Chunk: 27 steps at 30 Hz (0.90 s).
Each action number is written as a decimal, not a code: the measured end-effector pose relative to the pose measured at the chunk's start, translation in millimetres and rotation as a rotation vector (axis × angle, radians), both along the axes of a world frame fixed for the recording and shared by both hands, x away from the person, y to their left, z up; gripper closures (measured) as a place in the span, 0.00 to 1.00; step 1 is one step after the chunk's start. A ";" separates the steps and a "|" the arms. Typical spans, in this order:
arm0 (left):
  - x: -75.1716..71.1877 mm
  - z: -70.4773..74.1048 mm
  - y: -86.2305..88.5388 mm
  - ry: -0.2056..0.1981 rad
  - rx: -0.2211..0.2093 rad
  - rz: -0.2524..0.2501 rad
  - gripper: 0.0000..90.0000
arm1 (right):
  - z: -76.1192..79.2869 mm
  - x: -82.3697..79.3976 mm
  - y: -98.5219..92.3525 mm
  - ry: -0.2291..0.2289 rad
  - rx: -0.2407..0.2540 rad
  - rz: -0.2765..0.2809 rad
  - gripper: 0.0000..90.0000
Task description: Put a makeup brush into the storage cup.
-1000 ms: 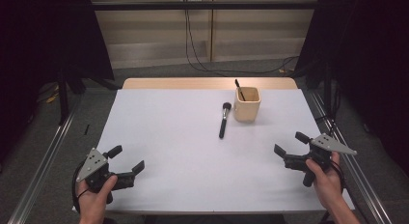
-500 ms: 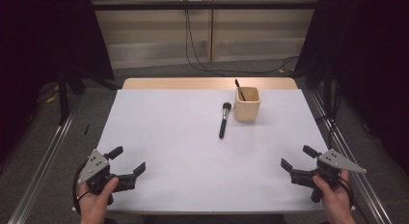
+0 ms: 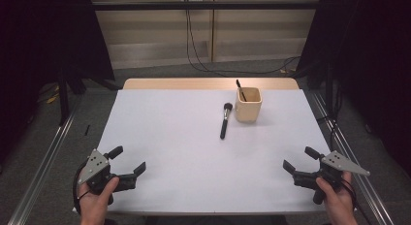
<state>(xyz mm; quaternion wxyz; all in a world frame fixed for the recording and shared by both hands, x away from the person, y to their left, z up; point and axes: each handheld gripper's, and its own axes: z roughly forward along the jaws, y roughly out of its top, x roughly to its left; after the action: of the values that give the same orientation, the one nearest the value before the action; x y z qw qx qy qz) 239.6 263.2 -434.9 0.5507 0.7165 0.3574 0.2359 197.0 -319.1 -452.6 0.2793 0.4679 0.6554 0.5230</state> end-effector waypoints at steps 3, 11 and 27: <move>0.8 -0.7 0.6 0.003 0.002 0.001 0.03 | 0.7 0.8 0.9 -0.004 0.004 0.000 0.01; 3.6 -1.9 1.7 0.009 -0.005 0.000 0.03 | 2.0 6.1 5.2 0.000 0.005 0.002 0.02; 4.6 -1.0 -0.4 0.004 -0.002 -0.003 0.03 | 8.0 24.0 15.9 -0.005 0.002 0.028 0.02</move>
<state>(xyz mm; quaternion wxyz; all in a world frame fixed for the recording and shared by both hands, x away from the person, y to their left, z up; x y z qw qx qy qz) 244.2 262.8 -436.0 0.5513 0.7169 0.3575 0.2332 221.0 -303.1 -444.6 0.2732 0.4576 0.6606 0.5287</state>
